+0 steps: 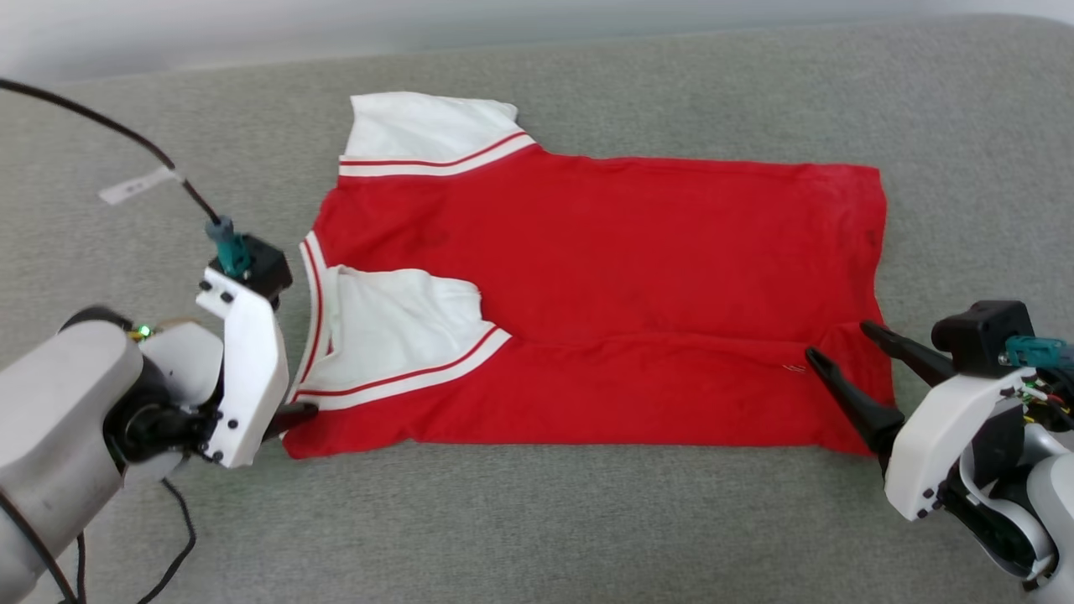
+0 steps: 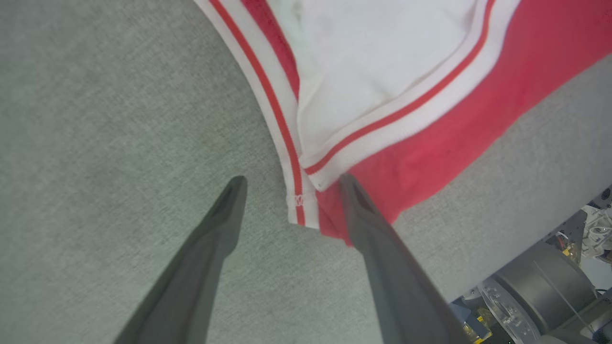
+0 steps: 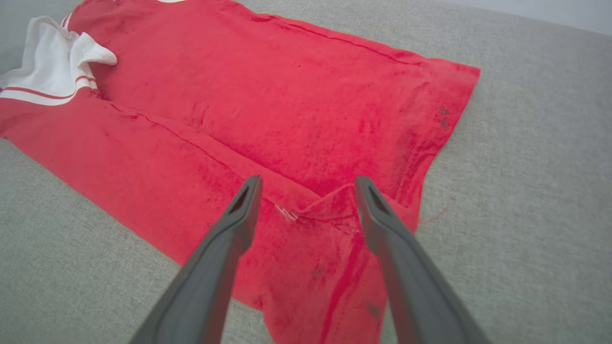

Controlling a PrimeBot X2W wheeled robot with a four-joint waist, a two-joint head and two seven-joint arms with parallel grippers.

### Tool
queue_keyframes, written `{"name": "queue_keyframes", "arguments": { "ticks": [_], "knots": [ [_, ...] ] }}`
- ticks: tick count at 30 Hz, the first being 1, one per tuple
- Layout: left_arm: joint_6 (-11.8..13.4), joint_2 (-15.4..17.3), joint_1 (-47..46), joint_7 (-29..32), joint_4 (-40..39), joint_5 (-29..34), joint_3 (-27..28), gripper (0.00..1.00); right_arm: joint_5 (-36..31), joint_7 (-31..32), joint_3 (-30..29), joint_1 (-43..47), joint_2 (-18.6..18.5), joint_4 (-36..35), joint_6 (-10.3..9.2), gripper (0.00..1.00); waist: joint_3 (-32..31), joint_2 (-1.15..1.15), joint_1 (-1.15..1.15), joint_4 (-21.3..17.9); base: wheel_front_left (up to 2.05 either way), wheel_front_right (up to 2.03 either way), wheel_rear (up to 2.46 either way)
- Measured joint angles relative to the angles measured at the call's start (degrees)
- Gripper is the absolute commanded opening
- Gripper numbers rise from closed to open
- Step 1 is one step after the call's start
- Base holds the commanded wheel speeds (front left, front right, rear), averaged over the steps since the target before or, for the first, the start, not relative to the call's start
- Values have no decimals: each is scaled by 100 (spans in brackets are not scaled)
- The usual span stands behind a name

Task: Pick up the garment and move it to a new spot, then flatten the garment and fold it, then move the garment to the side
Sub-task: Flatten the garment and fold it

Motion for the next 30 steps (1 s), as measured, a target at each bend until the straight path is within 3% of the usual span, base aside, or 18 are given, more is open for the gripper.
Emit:
{"name": "queue_keyframes", "arguments": {
  "ticks": [8, 10, 11, 16, 20, 25, 28, 30],
  "knots": [
    [-2, -35, 253, 167, 393, -171, -153, 100, 26, -4, 124, -201, 77, 79, 0, 100, 160, 0, -1, -243, 0, 0, 0],
    [-2, -52, 261, 167, 443, -245, -152, 8, 45, -15, 126, -231, 75, 102, 0, 100, 155, 0, -1, -274, 0, 0, 0],
    [-1, -53, 272, 140, 447, -269, -154, 0, 59, -33, 122, -273, 65, 103, 0, 100, 142, 0, -1, -280, 0, 0, 0],
    [-1, -23, 321, -58, 269, -270, -237, 0, 64, 123, 94, -595, -302, 36, 0, 100, 10, 0, -1, -267, 0, 0, 0],
    [-1, 73, 315, -183, 38, -255, -314, 0, 193, 668, 253, -965, -736, -133, 1, 100, -100, 0, -1, -216, 0, 0, 0],
    [-1, 190, 237, -357, -249, -209, -363, 0, 614, 2070, 579, -1332, -1273, -164, 0, 100, -154, 0, -1, -132, 0, 0, 0],
    [-1, 218, 151, -415, -369, -167, -390, 0, 978, 2959, 764, -1377, -1396, -98, 0, 100, -129, 0, -1, -84, 0, 0, 0],
    [-1, 208, 107, -448, -443, -158, -420, 0, 1065, 3233, 820, -1378, -1414, -3, 0, 100, -90, 0, 0, -52, 0, 0, 0]
  ]
}}
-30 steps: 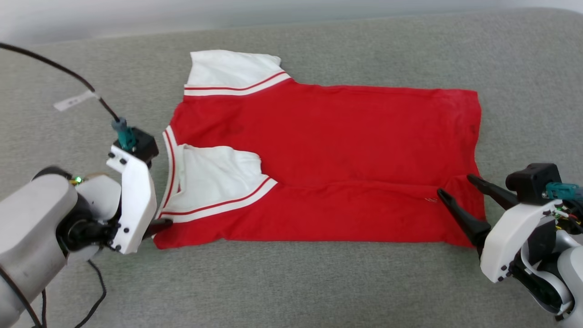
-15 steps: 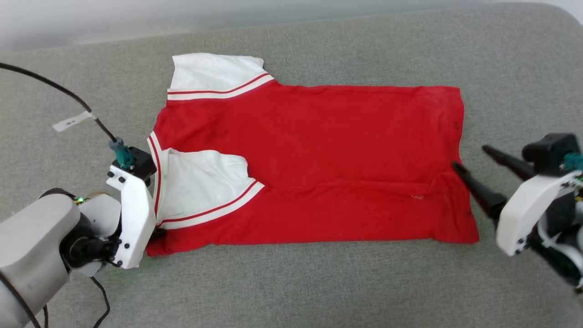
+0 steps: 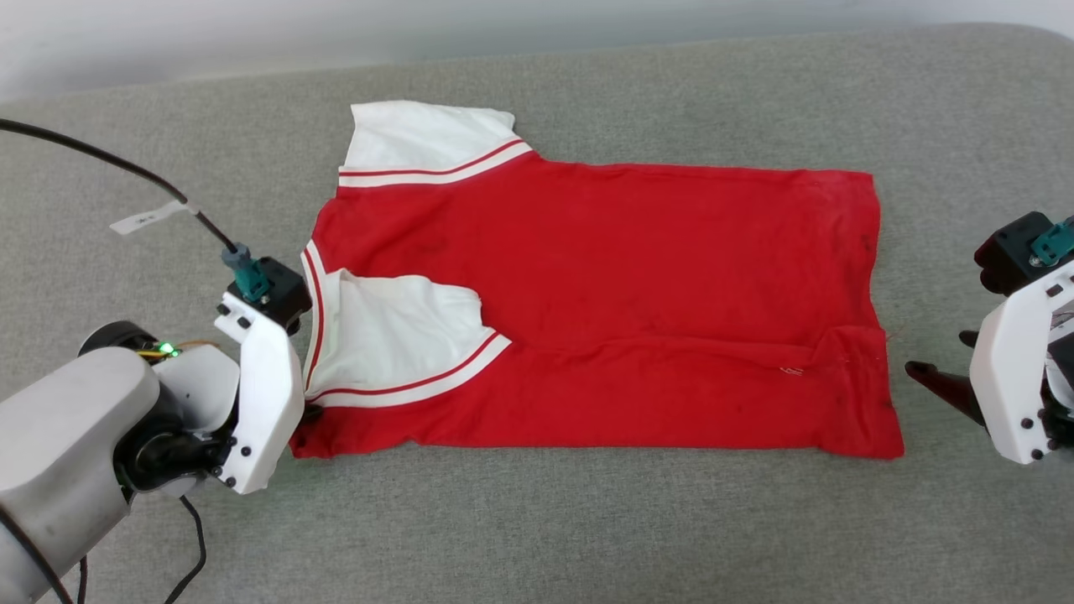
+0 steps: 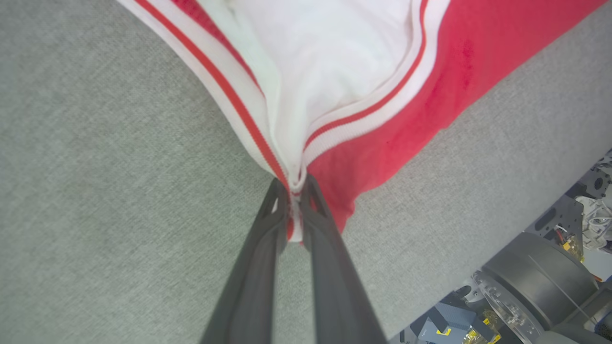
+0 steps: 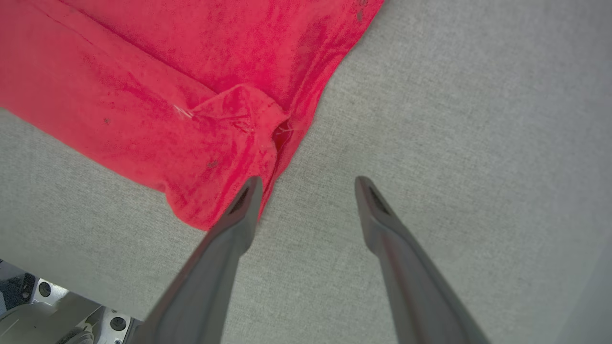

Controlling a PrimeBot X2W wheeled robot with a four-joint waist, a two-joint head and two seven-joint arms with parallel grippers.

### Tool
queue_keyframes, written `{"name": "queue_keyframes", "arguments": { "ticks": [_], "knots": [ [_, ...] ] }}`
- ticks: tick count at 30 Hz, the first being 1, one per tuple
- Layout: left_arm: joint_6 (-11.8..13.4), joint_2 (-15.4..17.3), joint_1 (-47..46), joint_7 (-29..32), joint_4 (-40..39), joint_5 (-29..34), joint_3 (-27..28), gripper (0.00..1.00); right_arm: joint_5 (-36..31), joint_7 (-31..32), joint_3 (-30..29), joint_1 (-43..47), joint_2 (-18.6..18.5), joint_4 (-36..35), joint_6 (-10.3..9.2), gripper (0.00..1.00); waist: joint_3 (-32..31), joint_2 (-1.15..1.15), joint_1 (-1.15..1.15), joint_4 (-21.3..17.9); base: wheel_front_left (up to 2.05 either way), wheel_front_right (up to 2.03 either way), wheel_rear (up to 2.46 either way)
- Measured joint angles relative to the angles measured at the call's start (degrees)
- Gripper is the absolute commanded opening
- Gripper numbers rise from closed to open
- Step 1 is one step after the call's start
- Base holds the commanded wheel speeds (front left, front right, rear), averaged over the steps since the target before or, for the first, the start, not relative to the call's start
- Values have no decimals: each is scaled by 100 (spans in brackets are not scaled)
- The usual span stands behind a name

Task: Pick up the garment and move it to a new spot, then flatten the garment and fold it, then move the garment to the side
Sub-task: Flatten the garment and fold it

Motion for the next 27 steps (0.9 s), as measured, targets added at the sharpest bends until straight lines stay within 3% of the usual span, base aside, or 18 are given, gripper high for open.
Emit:
{"name": "queue_keyframes", "arguments": {
  "ticks": [10, 17, 18, 19, 24, 27],
  "knots": [
    [0, -82, -169, -124, -79, 94, -97, 0, 127, -132, 71, 129, 891, 979, -1, 100, 284, 0, 0, 140, 0, 0, 0],
    [0, -62, -169, -219, -37, 70, -152, 0, 155, -495, 272, 103, 1049, 1354, -2, 100, 331, 0, 0, 154, 0, 0, 0],
    [0, -58, -157, -233, -26, 57, -158, 0, 180, -571, 300, 98, 1045, 1381, -1, 21, 314, 0, 0, 145, 0, 0, 0],
    [0, -55, -133, -271, -3, 26, -160, 0, 187, -639, 350, 95, 1036, 1394, -2, 0, 291, 0, 0, 135, 0, 0, 0],
    [0, 4, 13, -402, -45, -92, -181, 0, 320, -982, 581, 70, 817, 1303, 1, 0, 111, 0, 0, 114, 0, 0, 0],
    [0, 109, 136, -456, -174, -138, -212, 0, 399, -1126, 669, 129, 495, 1073, 1, 0, -40, 0, 0, 132, 0, 0, 0]
  ]
}}
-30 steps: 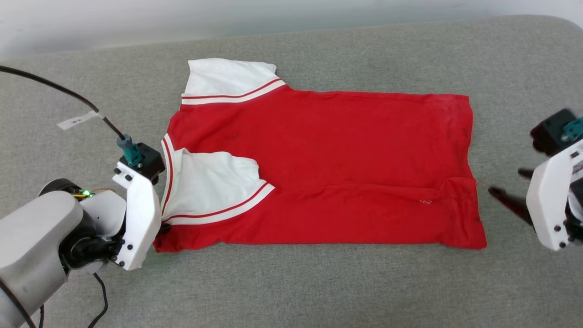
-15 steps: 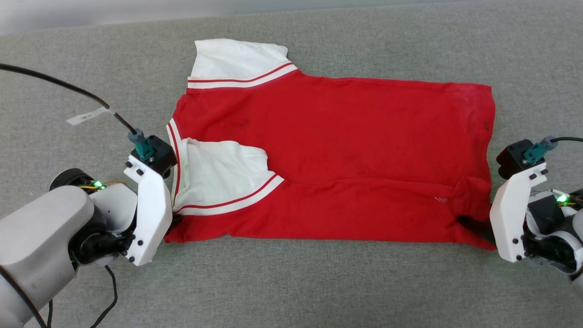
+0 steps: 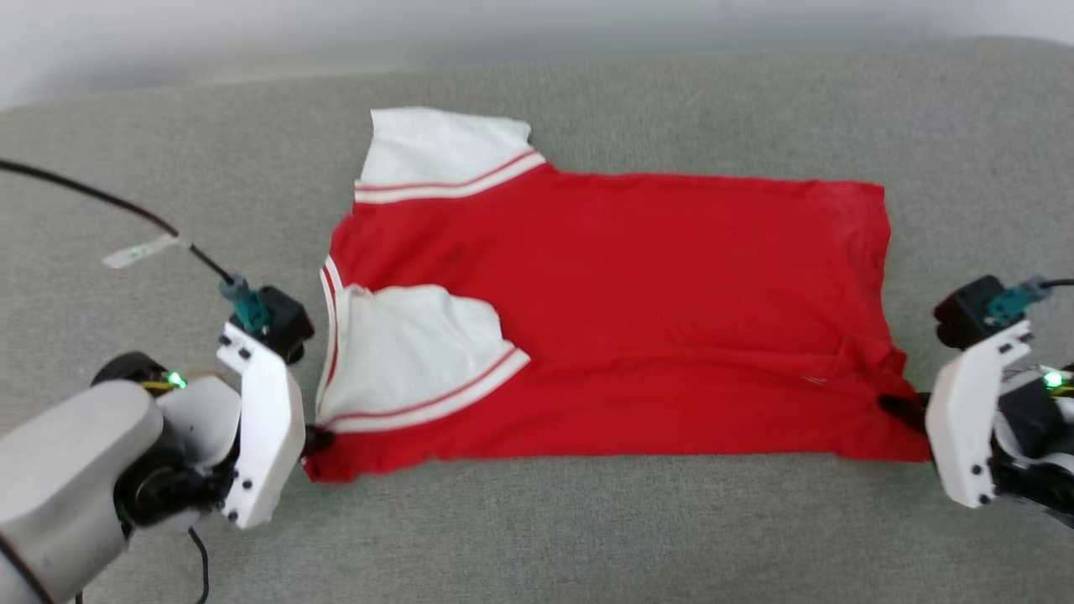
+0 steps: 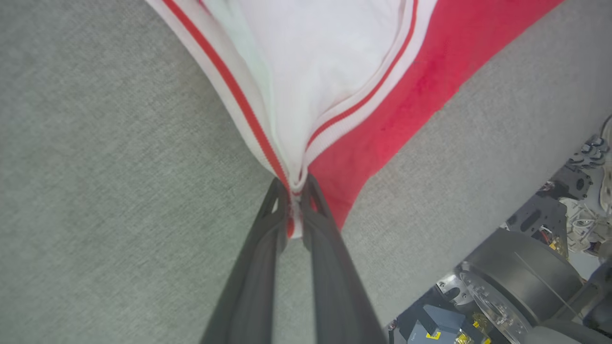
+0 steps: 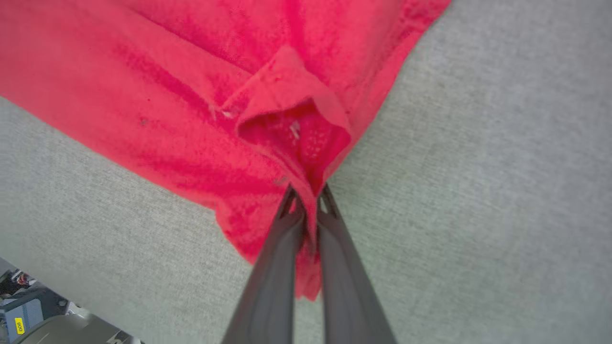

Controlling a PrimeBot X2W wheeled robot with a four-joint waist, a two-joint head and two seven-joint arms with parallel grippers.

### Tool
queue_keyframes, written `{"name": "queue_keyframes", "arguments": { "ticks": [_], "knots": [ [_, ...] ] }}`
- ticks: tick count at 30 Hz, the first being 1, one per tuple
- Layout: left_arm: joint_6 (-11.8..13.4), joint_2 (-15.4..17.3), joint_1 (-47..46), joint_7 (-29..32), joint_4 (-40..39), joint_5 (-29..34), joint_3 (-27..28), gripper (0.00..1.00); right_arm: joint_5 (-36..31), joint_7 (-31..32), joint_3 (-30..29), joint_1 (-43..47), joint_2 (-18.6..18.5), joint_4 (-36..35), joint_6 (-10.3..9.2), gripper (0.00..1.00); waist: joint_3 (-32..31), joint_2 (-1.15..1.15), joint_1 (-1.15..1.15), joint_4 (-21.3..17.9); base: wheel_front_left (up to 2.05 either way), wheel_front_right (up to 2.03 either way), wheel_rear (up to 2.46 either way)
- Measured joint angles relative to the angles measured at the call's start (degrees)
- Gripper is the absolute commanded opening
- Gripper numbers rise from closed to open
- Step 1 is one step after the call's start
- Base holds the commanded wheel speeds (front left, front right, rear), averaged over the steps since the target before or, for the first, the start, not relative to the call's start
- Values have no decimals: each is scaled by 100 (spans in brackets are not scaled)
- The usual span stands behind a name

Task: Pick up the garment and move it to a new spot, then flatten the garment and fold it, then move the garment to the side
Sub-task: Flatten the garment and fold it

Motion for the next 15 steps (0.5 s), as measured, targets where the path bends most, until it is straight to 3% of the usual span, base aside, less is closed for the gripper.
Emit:
{"name": "queue_keyframes", "arguments": {
  "ticks": [9, 15],
  "knots": [
    [144, 358, 630, -235, -566, -196, -74, 0, 291, -197, -109, 696, -821, -918, 1, 0, -442, 0, 0, 121, 0, 0, 0],
    [302, 437, 1016, -356, -720, -285, -144, 0, 369, -113, -342, 1257, -853, -990, 2, 0, -397, 0, 0, 120, 0, 0, 0]
  ]
}}
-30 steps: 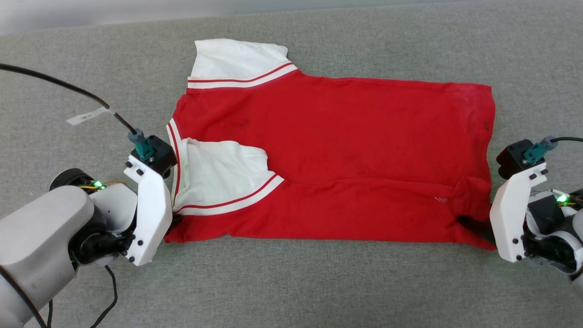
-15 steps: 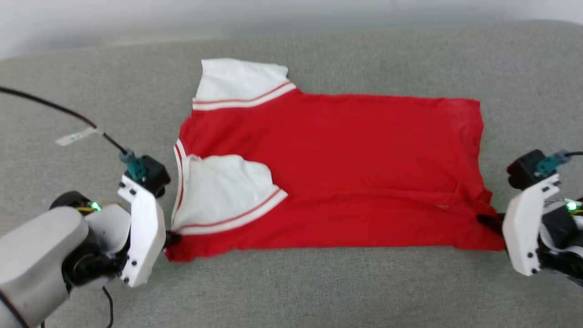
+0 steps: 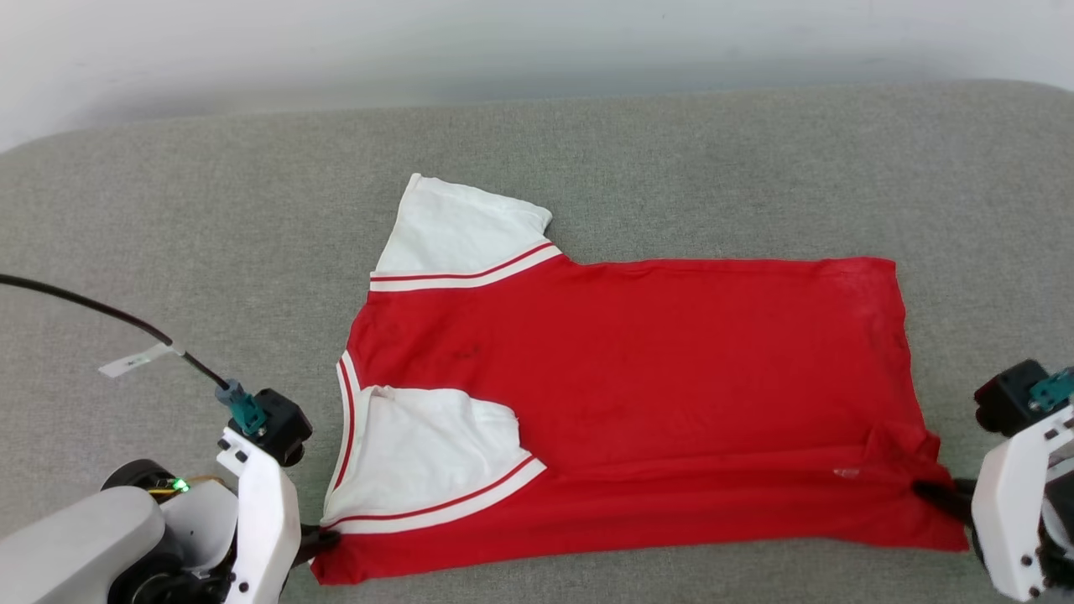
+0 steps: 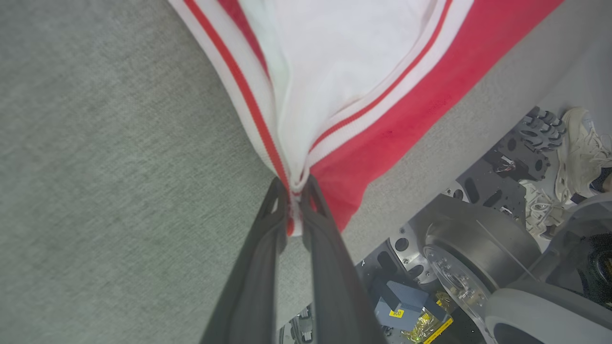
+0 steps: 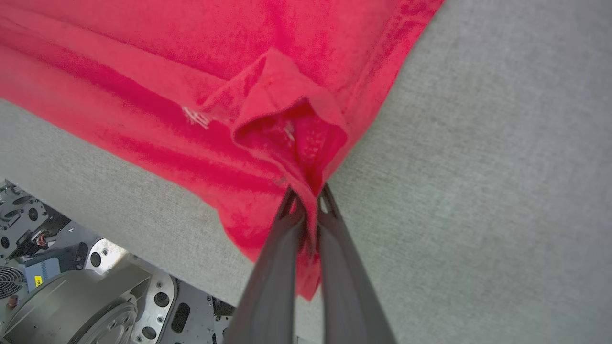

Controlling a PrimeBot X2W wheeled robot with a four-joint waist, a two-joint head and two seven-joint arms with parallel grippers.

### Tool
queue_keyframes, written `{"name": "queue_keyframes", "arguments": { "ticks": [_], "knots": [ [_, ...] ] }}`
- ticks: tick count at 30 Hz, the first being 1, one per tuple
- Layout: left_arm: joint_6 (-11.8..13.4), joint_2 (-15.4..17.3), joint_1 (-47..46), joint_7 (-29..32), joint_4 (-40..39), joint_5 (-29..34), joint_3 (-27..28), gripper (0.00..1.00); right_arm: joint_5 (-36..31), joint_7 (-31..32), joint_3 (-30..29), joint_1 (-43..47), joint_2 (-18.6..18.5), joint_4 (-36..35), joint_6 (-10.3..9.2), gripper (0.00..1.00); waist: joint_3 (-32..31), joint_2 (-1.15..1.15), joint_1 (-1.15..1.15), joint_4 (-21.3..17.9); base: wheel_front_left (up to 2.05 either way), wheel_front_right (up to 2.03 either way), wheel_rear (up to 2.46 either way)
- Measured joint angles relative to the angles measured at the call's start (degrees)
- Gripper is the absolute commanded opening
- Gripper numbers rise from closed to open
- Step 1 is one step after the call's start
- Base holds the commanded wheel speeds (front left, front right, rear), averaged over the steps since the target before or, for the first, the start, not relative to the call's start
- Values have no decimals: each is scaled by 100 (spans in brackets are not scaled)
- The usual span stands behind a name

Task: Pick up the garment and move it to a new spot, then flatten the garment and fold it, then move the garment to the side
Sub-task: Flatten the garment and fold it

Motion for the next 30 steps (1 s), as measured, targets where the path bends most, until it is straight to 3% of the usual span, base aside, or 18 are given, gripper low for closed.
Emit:
{"name": "queue_keyframes", "arguments": {
  "ticks": [5, 6, 7, 8, 12, 20, 25, 30],
  "knots": [
    [55, -126, 143, -104, 187, -25, -30, 0, -157, 71, -5, 216, 319, 189, -1, 0, 139, 0, 0, 0, 0, 0, 0],
    [64, -186, 177, -130, 270, -25, -34, 43, -207, 59, -16, 219, 394, 250, -2, 28, 159, 0, 0, -2, 0, 0, 0],
    [70, -234, 200, -141, 341, -10, -45, 100, -259, 31, -26, 219, 450, 311, -2, 71, 172, 0, 0, -5, 0, 0, 0],
    [58, -268, 202, -167, 399, 100, -55, 100, -310, 0, -42, 219, 499, 355, -2, 100, 176, 0, 0, -5, 0, 0, 0],
    [7, -381, 193, -347, 512, 171, -13, 100, -526, -391, -155, 214, 655, 378, -2, 100, 124, 0, 0, -12, 0, 0, 0],
    [208, -109, -476, -881, 345, 682, 472, 100, -1177, -1723, -879, 96, 860, 97, -3, 100, -13, 0, 0, -66, 0, 0, 0],
    [398, -145, -1108, -1369, 414, 1299, 784, 100, -1874, -2662, -1803, 69, 1384, -143, -3, 100, 131, 0, 0, -136, 0, 0, 0],
    [463, -348, -1708, -1485, 711, 1544, 1018, 100, -2728, -3353, -2637, 285, 2091, -624, -3, 100, 387, 0, 1, -255, 0, 0, 0]
  ]
}}
